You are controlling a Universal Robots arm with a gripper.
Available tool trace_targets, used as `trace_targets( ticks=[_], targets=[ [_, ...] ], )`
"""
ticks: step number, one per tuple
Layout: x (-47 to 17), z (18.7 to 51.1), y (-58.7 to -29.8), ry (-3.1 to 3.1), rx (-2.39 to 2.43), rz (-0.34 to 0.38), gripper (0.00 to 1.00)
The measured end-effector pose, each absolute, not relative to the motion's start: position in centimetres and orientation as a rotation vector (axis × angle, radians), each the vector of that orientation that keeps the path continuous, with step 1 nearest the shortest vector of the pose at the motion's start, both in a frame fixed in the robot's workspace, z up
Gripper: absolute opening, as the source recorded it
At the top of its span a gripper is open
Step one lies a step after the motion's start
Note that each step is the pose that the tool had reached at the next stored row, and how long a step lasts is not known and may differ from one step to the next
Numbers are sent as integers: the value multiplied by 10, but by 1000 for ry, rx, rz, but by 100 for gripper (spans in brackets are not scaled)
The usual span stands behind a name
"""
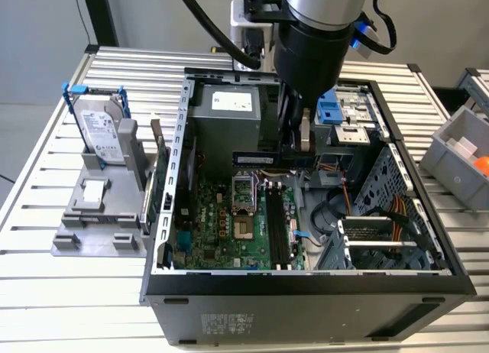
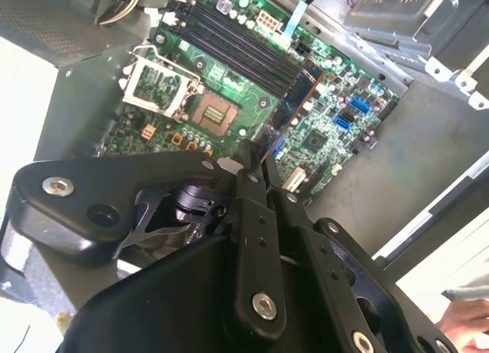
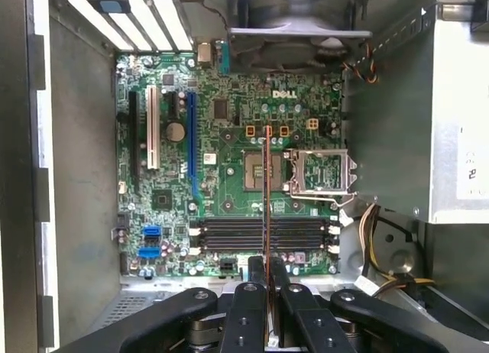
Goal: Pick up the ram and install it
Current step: 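Pick up the ram and move it above insertion slot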
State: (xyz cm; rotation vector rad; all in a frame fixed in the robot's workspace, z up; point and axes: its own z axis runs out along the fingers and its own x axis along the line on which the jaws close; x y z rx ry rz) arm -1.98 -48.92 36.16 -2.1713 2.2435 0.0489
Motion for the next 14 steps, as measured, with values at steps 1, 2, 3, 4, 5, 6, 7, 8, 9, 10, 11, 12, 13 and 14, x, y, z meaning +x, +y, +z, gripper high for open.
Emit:
trace_targets(
  ticks=[1, 2, 3, 4, 5, 6, 7, 8, 9, 10, 11, 12, 13, 14],
  targets=[
    [-18, 361, -489, 2249, -2165, 49, 0],
    [-17, 361, -489, 2255, -2159, 49, 0],
    [-16, 360, -489, 2260, -2153, 49, 0],
    [-14, 360, -488, 2265, -2149, 49, 0],
    [-13, 360, -488, 2269, -2145, 48, 0],
    [-11, 360, -488, 2270, -2143, 48, 0],
    [-10, 360, -488, 2271, -2142, 49, 0],
    [-9, 360, -488, 2271, -2142, 48, 0],
    [-9, 360, -488, 2271, -2142, 48, 0],
    [-9, 360, -488, 2271, -2142, 48, 0],
    [-8, 360, -488, 2271, -2142, 48, 0],
    [-8, 360, -488, 2271, -2142, 48, 0],
    [-8, 360, -488, 2271, -2142, 48, 0],
    [-8, 359, -488, 2271, -2142, 48, 0]
  ],
)
